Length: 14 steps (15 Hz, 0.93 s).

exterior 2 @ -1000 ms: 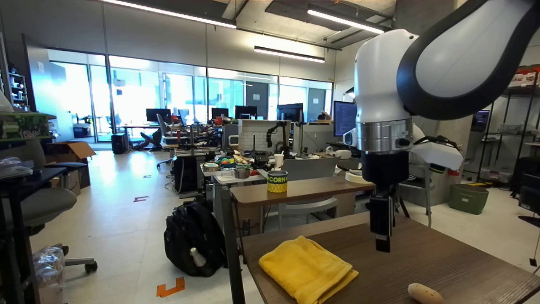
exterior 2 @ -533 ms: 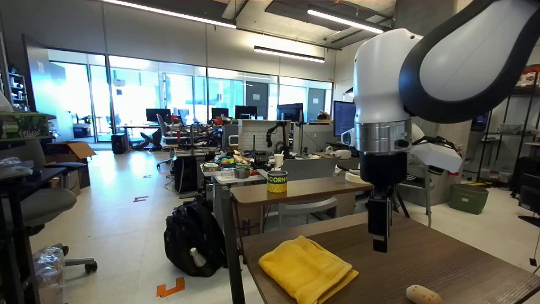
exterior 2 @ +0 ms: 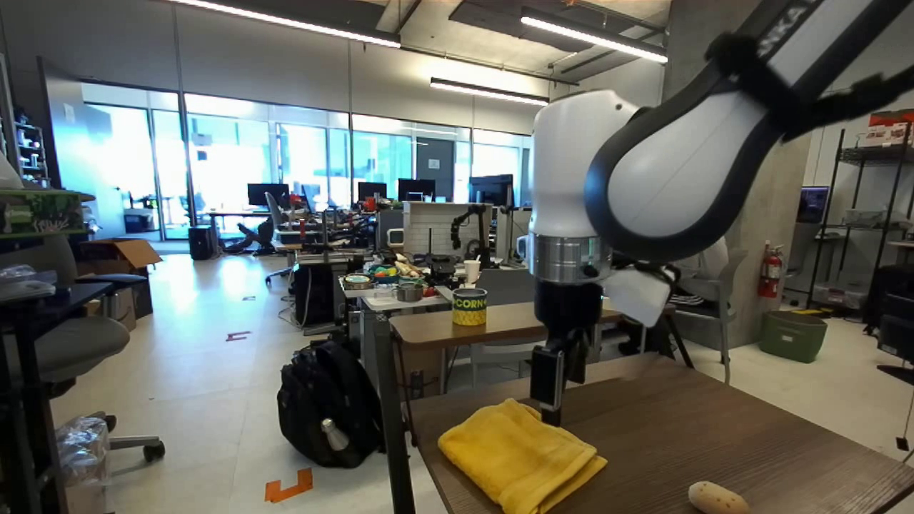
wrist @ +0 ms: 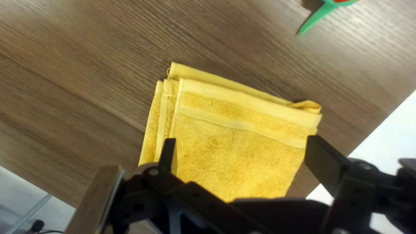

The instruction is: Move the two plush toys to the left and use the towel to the wipe the table

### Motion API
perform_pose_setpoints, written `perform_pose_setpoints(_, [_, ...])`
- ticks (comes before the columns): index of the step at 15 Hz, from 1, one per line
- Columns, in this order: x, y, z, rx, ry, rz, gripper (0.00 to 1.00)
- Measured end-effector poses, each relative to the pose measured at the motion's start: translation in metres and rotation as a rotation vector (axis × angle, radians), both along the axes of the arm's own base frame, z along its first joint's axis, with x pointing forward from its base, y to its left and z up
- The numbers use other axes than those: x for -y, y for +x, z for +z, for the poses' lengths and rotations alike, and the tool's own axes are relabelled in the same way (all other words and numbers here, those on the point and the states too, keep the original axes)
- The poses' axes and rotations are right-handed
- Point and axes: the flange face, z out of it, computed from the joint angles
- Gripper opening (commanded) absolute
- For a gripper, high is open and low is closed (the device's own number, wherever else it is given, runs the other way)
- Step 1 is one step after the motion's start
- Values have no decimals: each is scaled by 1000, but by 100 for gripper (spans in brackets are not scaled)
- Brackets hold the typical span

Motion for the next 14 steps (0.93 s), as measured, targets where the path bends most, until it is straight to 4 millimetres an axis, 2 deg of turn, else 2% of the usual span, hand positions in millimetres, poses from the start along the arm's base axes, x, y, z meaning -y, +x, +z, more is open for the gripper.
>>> perform_pose_setpoints(4, [4, 36, -50, -7, 10, -66, 100])
perform_pose_setpoints(7, [-12, 46, -78, -36, 60, -100, 100])
perform_pose_setpoints(10, [-44, 46, -87, -56, 133, -92, 100])
perform_pose_setpoints(14, [-51, 48, -85, -58, 147, -92, 100])
